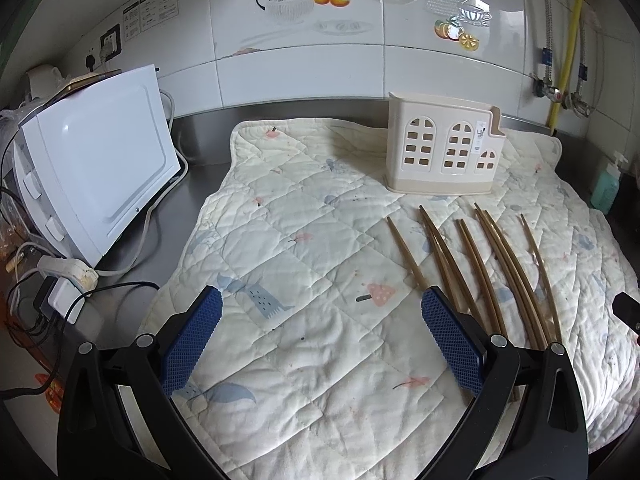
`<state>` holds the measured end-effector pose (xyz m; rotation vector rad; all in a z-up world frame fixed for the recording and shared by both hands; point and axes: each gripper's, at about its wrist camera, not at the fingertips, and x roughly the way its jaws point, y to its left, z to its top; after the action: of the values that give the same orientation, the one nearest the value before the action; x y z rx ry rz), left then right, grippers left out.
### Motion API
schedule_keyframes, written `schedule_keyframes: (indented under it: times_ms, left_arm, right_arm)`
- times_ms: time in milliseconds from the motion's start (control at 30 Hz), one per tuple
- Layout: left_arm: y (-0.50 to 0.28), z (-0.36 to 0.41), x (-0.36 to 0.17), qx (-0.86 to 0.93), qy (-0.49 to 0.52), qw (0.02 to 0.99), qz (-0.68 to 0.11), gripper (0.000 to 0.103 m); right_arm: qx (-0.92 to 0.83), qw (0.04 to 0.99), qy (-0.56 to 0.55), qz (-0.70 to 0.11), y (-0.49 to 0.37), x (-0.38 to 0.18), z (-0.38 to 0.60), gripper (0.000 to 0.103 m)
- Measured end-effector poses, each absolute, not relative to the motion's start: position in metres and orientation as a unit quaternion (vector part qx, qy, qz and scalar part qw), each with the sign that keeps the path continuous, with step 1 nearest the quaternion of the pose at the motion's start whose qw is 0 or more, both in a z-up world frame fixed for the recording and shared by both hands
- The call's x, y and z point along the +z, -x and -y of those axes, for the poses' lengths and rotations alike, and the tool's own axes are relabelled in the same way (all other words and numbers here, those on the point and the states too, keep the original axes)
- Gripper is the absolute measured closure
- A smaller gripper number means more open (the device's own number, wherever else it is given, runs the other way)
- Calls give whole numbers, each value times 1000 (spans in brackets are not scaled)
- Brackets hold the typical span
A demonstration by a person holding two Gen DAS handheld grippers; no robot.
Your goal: Organize utensils
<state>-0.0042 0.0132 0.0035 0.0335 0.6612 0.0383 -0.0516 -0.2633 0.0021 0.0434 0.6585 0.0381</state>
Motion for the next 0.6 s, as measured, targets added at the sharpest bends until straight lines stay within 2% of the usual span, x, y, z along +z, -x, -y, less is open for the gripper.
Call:
schedule_keyframes:
  times_ms: [600]
  left_arm:
    - [3, -8, 6, 20, -24, 947, -318, 5]
  right_arm:
    - [11, 949, -37, -312, 49, 7, 272, 6]
